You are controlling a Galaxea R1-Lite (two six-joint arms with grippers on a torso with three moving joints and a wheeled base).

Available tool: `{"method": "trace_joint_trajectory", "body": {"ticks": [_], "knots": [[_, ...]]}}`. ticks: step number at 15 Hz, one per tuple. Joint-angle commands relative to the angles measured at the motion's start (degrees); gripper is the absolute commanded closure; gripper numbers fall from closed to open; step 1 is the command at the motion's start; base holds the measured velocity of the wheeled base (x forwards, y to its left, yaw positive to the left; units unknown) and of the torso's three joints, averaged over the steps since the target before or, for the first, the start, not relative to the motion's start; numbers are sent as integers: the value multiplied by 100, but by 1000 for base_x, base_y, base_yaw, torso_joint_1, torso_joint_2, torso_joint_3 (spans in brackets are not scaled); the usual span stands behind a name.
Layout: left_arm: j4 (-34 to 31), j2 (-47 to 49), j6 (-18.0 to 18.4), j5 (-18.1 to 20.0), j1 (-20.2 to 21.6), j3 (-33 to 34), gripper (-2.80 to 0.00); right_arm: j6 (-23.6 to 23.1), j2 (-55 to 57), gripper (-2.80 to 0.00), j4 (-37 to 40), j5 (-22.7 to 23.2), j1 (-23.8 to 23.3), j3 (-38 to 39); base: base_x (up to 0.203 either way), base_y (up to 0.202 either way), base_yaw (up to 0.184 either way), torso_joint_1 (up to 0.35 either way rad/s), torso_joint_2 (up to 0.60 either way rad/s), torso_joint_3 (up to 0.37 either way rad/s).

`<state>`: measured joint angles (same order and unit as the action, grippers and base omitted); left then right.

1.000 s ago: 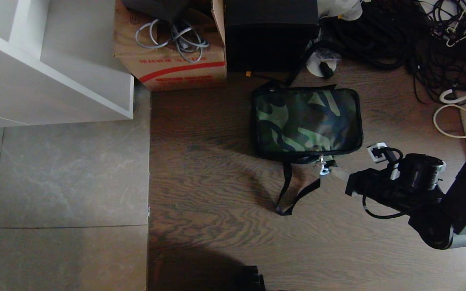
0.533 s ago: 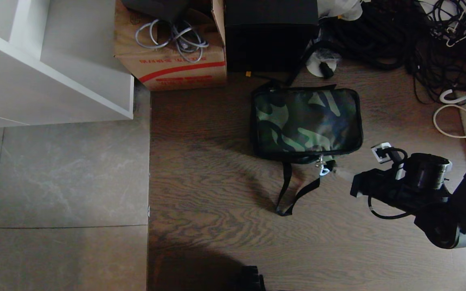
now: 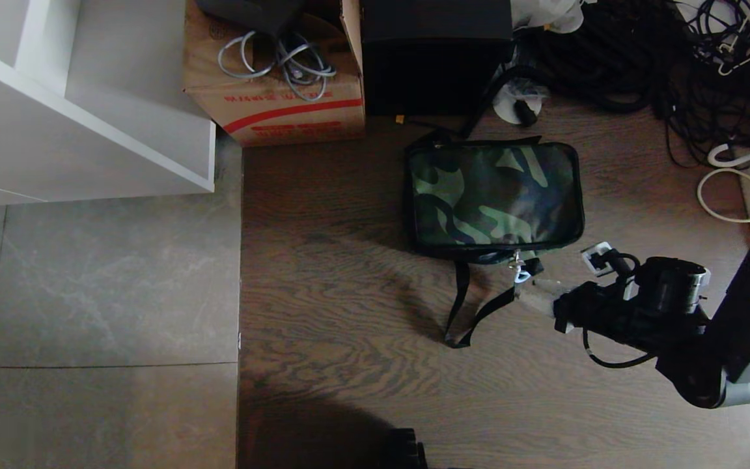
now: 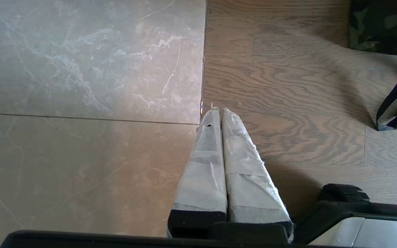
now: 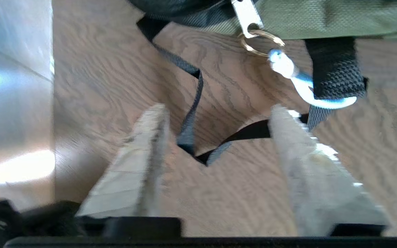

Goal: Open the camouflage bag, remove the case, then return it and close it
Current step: Open the top of the storage box

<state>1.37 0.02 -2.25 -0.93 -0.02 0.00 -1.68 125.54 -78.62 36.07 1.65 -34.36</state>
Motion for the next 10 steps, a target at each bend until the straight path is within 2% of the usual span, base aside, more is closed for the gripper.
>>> {"method": "trace_joint_trajectory", "body": {"ticks": [1,3,10], "knots": [[4,-2,-4,-3,2,62,0,-487,273,-280,-238,23,20,-72,0,0,0,0,0,0],[4,-2,-4,-3,-6,62,0,-742,374,-280,-390,23,11,-166,0,0,0,0,0,0],[4,-2,-4,-3,2,62,0,-835,639,-280,-411,17,15,-518,0,0,0,0,0,0]]}}
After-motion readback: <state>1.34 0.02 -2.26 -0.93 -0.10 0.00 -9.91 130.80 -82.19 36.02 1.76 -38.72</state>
